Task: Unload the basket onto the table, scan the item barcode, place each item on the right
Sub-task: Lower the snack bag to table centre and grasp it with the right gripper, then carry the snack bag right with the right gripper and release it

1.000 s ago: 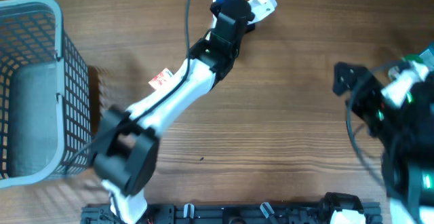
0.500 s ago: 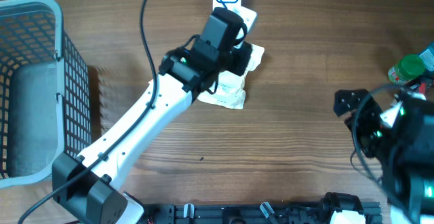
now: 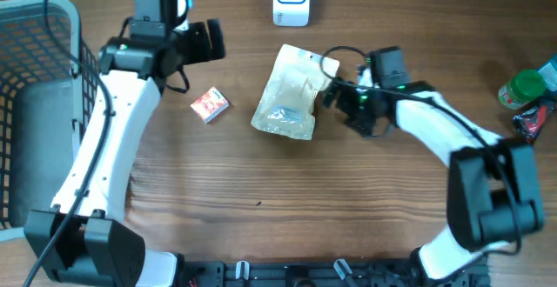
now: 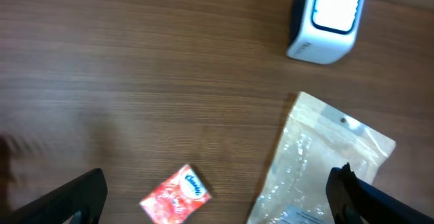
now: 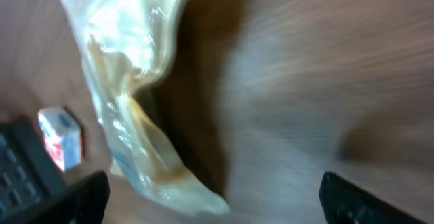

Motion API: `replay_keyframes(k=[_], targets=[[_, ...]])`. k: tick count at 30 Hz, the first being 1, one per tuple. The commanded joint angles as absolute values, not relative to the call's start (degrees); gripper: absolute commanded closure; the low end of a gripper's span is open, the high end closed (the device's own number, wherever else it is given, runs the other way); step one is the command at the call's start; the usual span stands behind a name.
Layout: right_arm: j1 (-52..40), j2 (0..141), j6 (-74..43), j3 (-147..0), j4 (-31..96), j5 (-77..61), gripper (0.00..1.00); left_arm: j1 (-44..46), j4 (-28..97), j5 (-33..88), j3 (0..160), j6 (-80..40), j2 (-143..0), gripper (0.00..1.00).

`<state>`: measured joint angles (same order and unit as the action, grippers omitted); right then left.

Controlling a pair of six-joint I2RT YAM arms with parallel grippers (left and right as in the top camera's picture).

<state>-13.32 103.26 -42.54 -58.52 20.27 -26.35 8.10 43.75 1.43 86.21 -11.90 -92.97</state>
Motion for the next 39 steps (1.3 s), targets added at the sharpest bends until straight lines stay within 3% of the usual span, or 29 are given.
replay_keyframes(k=[1,7,9,10,11,15,20,23,26,32,39], targets=[[-16.49,108.57,-46.76,-58.5,12.47,-27.86,0.0,7.53,43.72,1.45,86.28,-11.97,-91.61,0.0],[-20.78,116.07,-52.56,-59.09,-0.64,-27.88,0.01,7.53,43.59,1.43,86.26,-11.97,-91.61,0.0],[-22.24,118.17,-52.84,-59.18,-2.76,-27.35,0.12,7.53,43.57,1.41,86.26,-11.97,-91.61,0.0],[-22.74,119.07,-53.52,-59.2,-2.7,-26.35,0.27,7.53,43.57,1.41,86.26,-11.97,-91.61,0.0],[-22.98,120.6,-54.68,-59.2,-2.24,-25.47,0.55,7.53,43.62,1.43,86.26,-11.99,-91.61,0.0],[-22.52,121.69,-54.59,-59.18,-0.14,-25.23,0.95,7.53,44.53,1.41,86.26,-11.99,-91.61,0.0],[-20.64,120.97,-54.59,-59.2,0.93,-26.55,0.96,7.55,47.0,1.43,86.26,-12.01,-91.61,0.0],[-17.26,115.9,-52.58,-59.2,7.88,-26.3,0.95,7.55,49.41,1.45,86.26,-12.03,-91.61,0.0],[-13.69,107.04,-49.84,-59.2,18.85,-19.31,0.95,7.73,49.56,1.65,86.26,-12.49,-91.61,0.0],[-3.29,78.3,-50.92,-59.24,44.36,11.2,0.96,12.69,48.38,2.15,86.26,-12.47,-91.61,0.0],[17.78,70.06,-54.46,-59.02,53.89,18.52,0.95,22.39,42.59,2.11,86.26,-12.47,-91.64,0.0]])
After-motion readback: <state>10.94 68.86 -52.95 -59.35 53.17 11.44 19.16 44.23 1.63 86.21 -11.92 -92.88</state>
